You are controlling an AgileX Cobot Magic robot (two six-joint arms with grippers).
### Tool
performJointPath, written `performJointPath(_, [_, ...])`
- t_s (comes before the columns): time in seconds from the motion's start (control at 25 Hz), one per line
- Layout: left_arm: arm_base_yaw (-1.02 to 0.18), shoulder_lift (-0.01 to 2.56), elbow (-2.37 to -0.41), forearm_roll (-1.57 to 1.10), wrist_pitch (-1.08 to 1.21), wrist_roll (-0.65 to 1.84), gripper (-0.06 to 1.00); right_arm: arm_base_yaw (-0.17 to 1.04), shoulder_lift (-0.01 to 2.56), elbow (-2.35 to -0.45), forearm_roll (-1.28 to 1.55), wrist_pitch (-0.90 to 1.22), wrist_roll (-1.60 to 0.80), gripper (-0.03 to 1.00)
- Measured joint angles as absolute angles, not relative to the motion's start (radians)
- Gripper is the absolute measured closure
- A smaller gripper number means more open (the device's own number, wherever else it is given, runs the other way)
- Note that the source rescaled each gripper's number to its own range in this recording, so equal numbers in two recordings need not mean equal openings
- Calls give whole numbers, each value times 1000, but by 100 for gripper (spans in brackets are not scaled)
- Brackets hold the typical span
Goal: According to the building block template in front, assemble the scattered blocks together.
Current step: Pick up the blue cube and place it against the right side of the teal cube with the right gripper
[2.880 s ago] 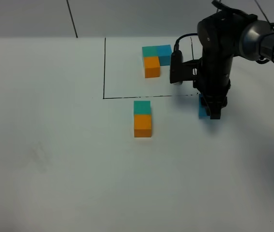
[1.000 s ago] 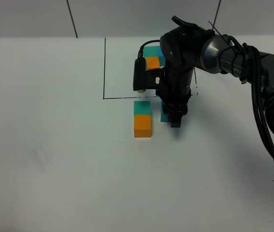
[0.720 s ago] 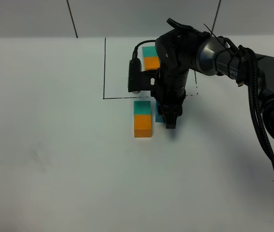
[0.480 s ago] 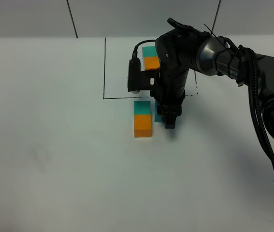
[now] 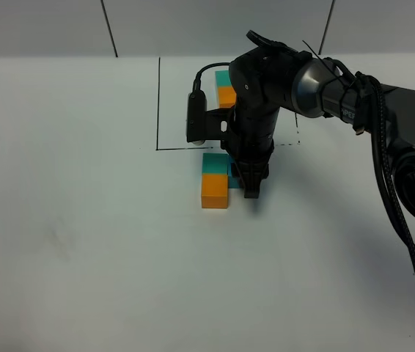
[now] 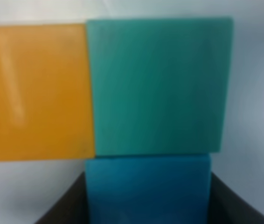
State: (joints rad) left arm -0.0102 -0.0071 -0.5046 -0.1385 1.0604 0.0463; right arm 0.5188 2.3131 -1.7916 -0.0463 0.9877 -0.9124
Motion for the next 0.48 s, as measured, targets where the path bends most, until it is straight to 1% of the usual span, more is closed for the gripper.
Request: performJointPath(0.48, [-10,-7,-505,-138,1060,46,22,519,2324,-1800,-39,988,-949,97])
